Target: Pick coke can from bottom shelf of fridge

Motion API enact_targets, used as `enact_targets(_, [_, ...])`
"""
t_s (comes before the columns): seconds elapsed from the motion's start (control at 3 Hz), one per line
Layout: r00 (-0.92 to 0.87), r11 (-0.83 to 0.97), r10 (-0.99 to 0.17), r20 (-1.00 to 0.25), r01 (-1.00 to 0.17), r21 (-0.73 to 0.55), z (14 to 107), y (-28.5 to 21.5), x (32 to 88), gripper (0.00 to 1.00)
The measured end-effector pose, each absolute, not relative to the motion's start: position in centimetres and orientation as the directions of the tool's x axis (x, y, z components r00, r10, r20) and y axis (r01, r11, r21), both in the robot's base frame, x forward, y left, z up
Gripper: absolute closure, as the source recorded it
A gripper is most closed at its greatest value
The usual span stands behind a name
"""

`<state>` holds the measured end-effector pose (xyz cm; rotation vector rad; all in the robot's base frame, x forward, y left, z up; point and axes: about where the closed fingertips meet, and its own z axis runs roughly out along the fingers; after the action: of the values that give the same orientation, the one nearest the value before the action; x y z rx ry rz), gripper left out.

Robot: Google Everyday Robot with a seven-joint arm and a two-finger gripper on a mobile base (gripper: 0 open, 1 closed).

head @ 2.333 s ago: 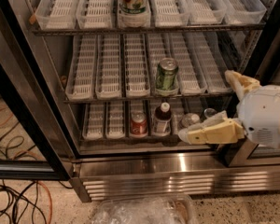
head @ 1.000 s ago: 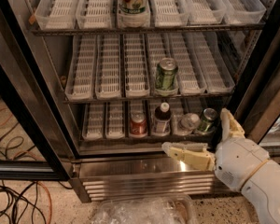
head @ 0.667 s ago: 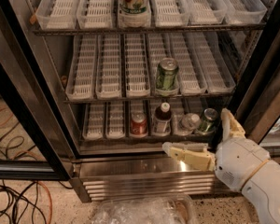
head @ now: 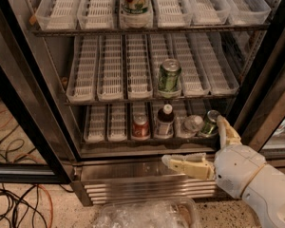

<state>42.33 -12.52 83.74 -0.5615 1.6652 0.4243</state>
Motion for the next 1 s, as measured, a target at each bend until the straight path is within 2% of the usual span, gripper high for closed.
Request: enact_targets(1.0, [-0.05, 0.835, 0.007, -0.999, -0.549, 0.034, 77.5, -10.9, 40.9, 0.0])
